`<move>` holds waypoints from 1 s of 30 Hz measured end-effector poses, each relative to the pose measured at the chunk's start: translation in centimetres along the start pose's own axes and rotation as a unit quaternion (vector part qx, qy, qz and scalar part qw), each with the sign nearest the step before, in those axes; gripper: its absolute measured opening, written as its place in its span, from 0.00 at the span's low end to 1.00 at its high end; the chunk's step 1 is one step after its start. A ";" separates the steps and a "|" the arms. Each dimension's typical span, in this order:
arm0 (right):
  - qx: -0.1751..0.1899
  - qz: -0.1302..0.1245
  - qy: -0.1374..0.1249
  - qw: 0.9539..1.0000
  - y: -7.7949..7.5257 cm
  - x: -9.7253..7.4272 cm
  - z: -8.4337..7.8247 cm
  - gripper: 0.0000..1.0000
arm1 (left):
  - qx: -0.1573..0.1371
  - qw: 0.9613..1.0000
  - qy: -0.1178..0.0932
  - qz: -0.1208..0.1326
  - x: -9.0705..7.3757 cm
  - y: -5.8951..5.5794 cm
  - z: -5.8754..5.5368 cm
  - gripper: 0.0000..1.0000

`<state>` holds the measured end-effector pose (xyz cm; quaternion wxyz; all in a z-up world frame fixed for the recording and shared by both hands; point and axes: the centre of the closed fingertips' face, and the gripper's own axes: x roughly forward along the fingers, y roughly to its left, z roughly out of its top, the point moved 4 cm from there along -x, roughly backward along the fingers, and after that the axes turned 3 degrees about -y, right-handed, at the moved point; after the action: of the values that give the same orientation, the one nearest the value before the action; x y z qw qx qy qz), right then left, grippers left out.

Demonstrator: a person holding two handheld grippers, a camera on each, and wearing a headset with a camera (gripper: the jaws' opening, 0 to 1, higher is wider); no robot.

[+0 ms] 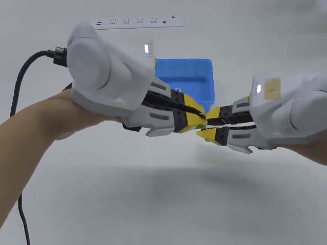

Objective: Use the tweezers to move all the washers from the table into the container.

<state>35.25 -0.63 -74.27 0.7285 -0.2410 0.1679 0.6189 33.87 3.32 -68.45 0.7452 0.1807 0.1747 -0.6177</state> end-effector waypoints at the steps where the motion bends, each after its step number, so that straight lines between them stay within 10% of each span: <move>1: -0.001 -0.001 0.000 1.000 0.0 0.0 0.0 0.12 | -0.001 1.000 0.001 0.000 0.1 0.2 -0.1 0.07; 30: 0.027 0.011 0.003 1.000 -0.4 1.1 -1.0 0.12 | -0.018 1.000 0.014 0.005 0.4 1.2 -1.3 0.06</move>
<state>35.92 -0.29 -75.60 0.7274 -0.2216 0.1896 0.6211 35.11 3.81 -69.70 0.7486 0.1764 0.1952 -0.6085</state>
